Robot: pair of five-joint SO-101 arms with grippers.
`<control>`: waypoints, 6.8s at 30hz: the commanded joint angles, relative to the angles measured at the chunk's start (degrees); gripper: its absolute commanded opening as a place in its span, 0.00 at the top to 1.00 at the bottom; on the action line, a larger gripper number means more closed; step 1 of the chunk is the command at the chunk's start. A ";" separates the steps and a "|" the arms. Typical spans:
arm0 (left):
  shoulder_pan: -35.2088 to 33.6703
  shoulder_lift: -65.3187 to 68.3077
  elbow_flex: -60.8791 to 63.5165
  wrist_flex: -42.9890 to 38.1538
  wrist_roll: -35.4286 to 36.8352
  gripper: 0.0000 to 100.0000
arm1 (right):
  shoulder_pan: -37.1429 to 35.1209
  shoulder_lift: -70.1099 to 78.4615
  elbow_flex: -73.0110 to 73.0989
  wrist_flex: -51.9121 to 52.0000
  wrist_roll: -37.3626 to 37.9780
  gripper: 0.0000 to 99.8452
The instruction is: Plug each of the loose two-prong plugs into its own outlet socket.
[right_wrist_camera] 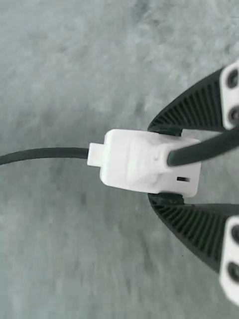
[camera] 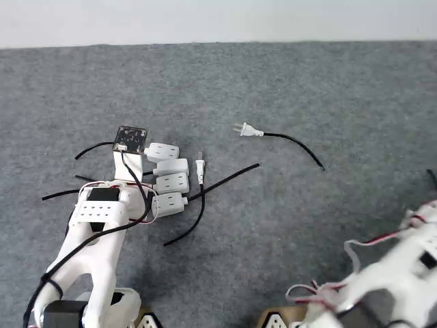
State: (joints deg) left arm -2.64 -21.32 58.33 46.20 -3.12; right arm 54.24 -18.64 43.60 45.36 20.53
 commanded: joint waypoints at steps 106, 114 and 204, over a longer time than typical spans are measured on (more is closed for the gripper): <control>38.24 -9.41 7.96 -7.91 36.92 0.98 | 2.24 39.08 -46.59 32.48 -2.02 0.81; 37.80 8.26 -2.15 -7.65 36.75 0.89 | 0.48 38.90 -46.59 33.36 -2.11 0.81; 13.27 -6.24 3.47 -15.12 8.97 0.80 | -64.75 78.02 -105.58 30.37 -63.38 0.81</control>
State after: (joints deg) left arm 11.08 -27.30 64.48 32.66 6.46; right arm -10.20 58.90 -57.49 77.19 -40.92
